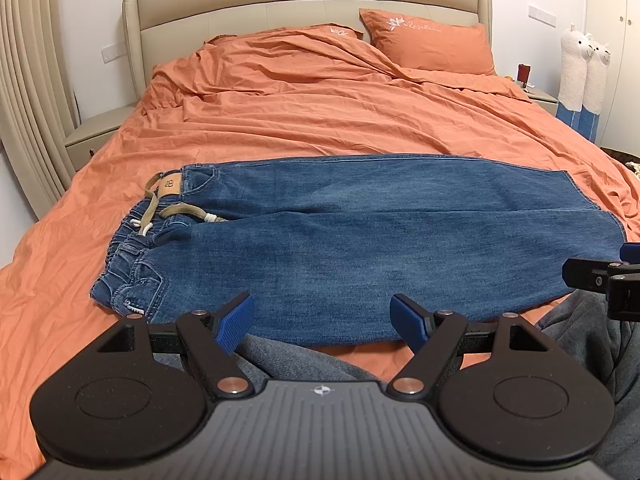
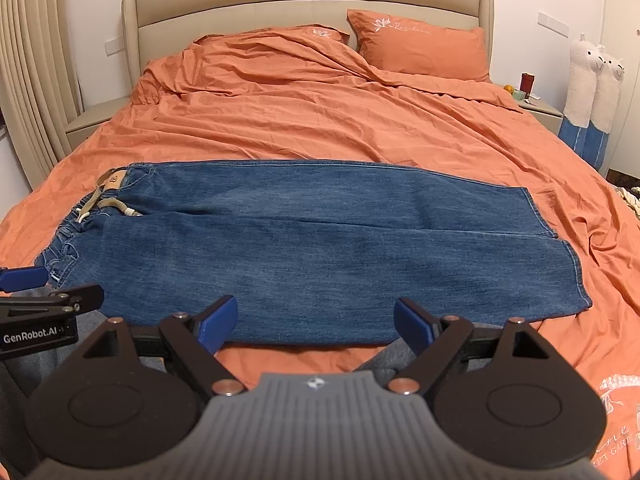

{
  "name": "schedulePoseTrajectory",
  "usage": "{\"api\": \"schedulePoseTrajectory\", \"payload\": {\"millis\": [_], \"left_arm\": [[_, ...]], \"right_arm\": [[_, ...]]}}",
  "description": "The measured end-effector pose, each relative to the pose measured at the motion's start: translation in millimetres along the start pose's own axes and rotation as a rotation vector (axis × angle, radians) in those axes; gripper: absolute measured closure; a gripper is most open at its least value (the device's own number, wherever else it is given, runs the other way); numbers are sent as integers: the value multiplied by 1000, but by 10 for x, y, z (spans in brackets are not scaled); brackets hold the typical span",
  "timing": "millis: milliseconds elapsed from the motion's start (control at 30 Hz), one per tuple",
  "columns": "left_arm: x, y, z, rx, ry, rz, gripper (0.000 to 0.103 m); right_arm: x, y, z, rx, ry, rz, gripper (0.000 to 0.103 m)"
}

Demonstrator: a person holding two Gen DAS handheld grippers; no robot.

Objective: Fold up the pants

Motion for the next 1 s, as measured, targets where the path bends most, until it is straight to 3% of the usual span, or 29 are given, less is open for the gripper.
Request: {"api": "schedulePoseTrajectory", "payload": {"millis": [167,333,433,567,633,700,767,1000], "left_arm": [[129,27,2,2,-13,45,24],[608,189,58,-1,1,56,34],[883,296,151,14,-20,99,37],[1222,388,345,46,-23,231,42],[1371,392,480,66,0,310,42],[1529,366,646,99,19,375,42],[1673,301,838,141,32,462,42],[1931,-225,1456,312,67,813,41]], "right_arm": [[-68,18,-23,-28,30,-7,21],[-332,56,10,-147,74,-41,21],[-547,93,130,-143,49,-86,21],[-834,126,349,-68,21,-119,24],[-982,117,468,-35,6,-120,32],[-1120,107,585,4,7,-101,49],[-1248,76,688,39,24,-83,56],[-1537,28,942,149,-29,-76,57]]}}
Point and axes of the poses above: each gripper's, at about its wrist camera, not at the fingertips, and z roughly the way its jaws point, x to its left, y to its top, the point moved 7 cm from there along z, roughly the way its jaws point, and after that the axes turned 7 degrees about -z, right-handed, at the moved point
